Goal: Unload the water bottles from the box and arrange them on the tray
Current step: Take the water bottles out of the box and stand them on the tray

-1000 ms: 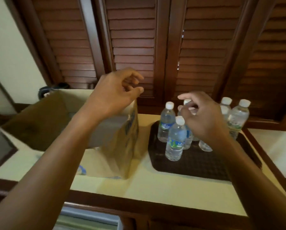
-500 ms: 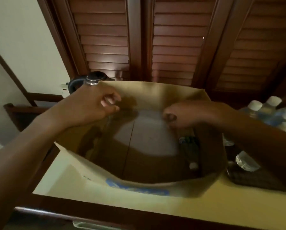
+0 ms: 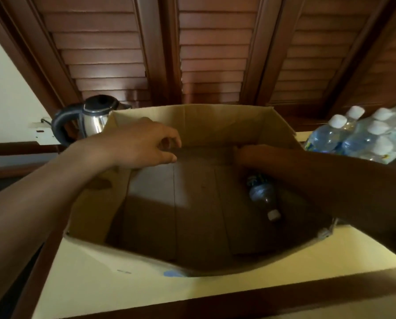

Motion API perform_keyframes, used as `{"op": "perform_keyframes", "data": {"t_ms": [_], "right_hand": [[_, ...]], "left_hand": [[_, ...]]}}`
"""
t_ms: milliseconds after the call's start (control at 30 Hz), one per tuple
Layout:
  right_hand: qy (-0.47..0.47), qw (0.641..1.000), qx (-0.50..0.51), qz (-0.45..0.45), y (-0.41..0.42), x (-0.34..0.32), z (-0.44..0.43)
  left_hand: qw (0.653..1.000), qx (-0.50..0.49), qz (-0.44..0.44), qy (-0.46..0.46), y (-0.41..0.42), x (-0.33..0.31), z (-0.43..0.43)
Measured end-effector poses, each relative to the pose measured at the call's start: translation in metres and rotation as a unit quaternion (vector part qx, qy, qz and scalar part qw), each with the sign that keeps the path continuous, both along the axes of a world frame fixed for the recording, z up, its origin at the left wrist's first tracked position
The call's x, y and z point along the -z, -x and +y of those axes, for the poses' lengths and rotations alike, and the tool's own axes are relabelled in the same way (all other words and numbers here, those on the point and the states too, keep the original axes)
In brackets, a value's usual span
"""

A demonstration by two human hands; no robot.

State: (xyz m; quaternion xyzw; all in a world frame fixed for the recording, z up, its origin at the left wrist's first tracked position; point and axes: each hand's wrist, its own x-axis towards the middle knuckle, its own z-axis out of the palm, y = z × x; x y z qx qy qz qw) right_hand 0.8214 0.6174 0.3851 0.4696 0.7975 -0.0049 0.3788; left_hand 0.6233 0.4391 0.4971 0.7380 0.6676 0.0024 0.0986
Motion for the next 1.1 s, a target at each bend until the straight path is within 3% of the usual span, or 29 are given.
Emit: {"op": "perform_keyframes", "data": {"t_ms": [133, 233, 300, 400, 500, 667, 767, 833, 900, 1000, 1100], "right_hand": [[-0.001, 0.982, 0.016, 0.187, -0.012, -0.04, -0.024], [-0.02, 0.932, -0.017, 0.361, -0.038, -0.091, -0.048], [-0.017, 0.85, 0.036, 0.526, -0.063, -0.121, -0.056], [0.043, 0.684, 0.137, 0.715, -0.11, -0.147, -0.056], [0.107, 0.534, 0.24, 0.804, -0.164, -0.163, -0.049], [0.28, 0.413, 0.332, 0.8, -0.253, -0.164, -0.051], [0.316, 0.325, 0.371, 0.811, -0.309, -0.157, -0.04], [0.322, 0.329, 0.363, 0.81, -0.348, -0.152, -0.031], [0.335, 0.373, 0.352, 0.79, -0.387, -0.144, -0.022], [0.293, 0.487, 0.356, 0.742, -0.448, -0.118, -0.001], [0.116, 0.613, 0.378, 0.684, -0.5, -0.056, 0.035]], "left_hand": [[0.996, -0.028, -0.08, -0.022, -0.008, -0.005, 0.026], [0.987, -0.053, -0.151, -0.003, -0.024, 0.001, 0.039], [0.975, -0.063, -0.211, -0.003, -0.04, 0.004, 0.044], [0.925, -0.083, -0.367, -0.06, -0.07, -0.001, 0.042], [0.925, -0.014, -0.333, -0.183, -0.106, -0.017, 0.039], [0.92, 0.118, -0.286, -0.24, -0.223, -0.059, 0.041], [0.902, 0.139, -0.311, -0.267, -0.296, -0.068, 0.051], [0.9, 0.144, -0.318, -0.262, -0.341, -0.066, 0.061], [0.898, 0.152, -0.323, -0.258, -0.381, -0.055, 0.076], [0.885, 0.091, -0.364, -0.275, -0.431, -0.033, 0.1], [0.883, 0.001, -0.382, -0.271, -0.469, -0.007, 0.12]]}}
